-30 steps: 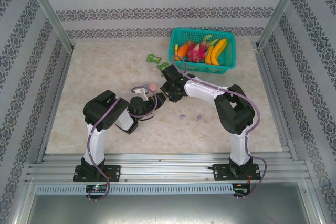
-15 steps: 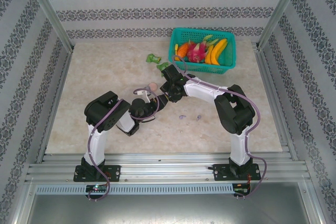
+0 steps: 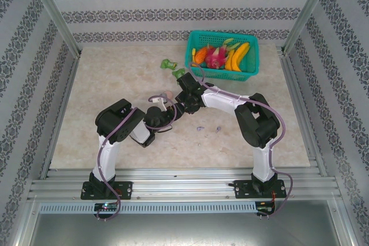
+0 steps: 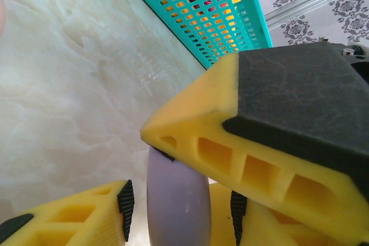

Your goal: Insert the wireless bluetooth earbuds into the charging case

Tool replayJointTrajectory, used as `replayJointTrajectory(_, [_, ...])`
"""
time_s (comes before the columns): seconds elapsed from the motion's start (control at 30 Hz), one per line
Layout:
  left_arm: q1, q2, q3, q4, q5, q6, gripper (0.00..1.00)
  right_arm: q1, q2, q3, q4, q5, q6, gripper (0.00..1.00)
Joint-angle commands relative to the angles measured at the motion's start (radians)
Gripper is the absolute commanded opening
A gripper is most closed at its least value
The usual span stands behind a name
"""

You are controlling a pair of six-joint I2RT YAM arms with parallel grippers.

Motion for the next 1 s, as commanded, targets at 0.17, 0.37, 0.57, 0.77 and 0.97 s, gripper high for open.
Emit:
replayJointTrajectory(0.17, [0.002, 0.031, 0.009, 0.004, -0.013, -0.015, 0.36, 0.013, -0.036, -0.026, 0.004, -0.012, 0.015, 0.41])
replayJointTrajectory(0.37, [0.001, 0.027, 0.005, 0.007, -0.018, -0.018, 0.28, 0.012, -0.037, -0.029, 0.007, -0.01, 0.018, 0.41])
replayJointTrajectory(0.57, [0.003, 0.016, -0.001, 0.007, -0.015, -0.021, 0.2, 0.004, -0.046, -0.022, 0.009, -0.007, 0.015, 0.48])
replayJointTrajectory(0.77, [0.003, -0.019, -0.016, -0.011, -0.002, -0.017, 0.19, -0.034, -0.08, 0.004, 0.023, 0.002, -0.033, 0.71])
replayJointTrajectory(0.97, [0.028, -0.103, -0.033, -0.067, 0.1, -0.006, 0.18, -0.118, -0.197, -0.061, 0.049, 0.008, -0.16, 0.75])
